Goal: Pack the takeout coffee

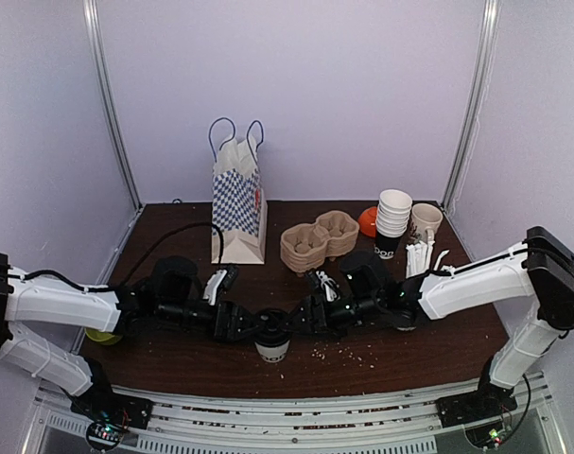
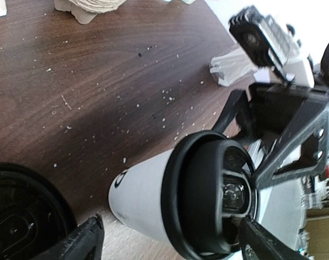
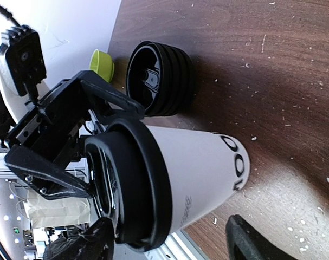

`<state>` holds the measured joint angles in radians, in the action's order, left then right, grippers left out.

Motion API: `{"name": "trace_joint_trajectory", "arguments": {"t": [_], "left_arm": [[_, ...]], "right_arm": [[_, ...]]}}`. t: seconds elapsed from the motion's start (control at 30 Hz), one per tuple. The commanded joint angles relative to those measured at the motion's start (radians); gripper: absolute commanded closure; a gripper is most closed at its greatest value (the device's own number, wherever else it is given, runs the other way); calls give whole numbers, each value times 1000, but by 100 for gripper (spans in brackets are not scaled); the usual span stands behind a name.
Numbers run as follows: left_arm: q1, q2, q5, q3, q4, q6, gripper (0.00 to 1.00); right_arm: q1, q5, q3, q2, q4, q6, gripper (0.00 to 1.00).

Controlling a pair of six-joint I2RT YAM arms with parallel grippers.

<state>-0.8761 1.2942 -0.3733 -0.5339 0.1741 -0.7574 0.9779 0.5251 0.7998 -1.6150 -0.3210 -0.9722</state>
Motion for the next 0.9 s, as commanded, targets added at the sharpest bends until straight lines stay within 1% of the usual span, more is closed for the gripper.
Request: {"name": "trace_joint_trajectory", "arguments": {"t": [0.0,0.03,0.2,0.33,0.43,0.57,0.77,0.87], "left_arm": [[2,-58,34,-78,-117,62,4],[2,-68,45,-97,-141,74,2],[1,-112,135,-159,-243,137,2],[-35,-121,201,-208,-314,213,2],[-87,-73,266,-290,-422,268,2],[-161,15,345,-394,-540,298,2],[-230,129,438,-496,-659,285,2],[-255,174,455,-530,-686,280,2]], "right_arm": [[6,-31,67,60,128,51,26],[7,-36,79,71,141,57,25],[5,-82,89,131,184,87,25],[6,-228,70,220,261,135,25],[7,-318,52,281,299,162,25],[6,-375,49,332,361,187,25],[5,-407,24,391,383,191,25],[4,-410,12,409,384,190,25]]}}
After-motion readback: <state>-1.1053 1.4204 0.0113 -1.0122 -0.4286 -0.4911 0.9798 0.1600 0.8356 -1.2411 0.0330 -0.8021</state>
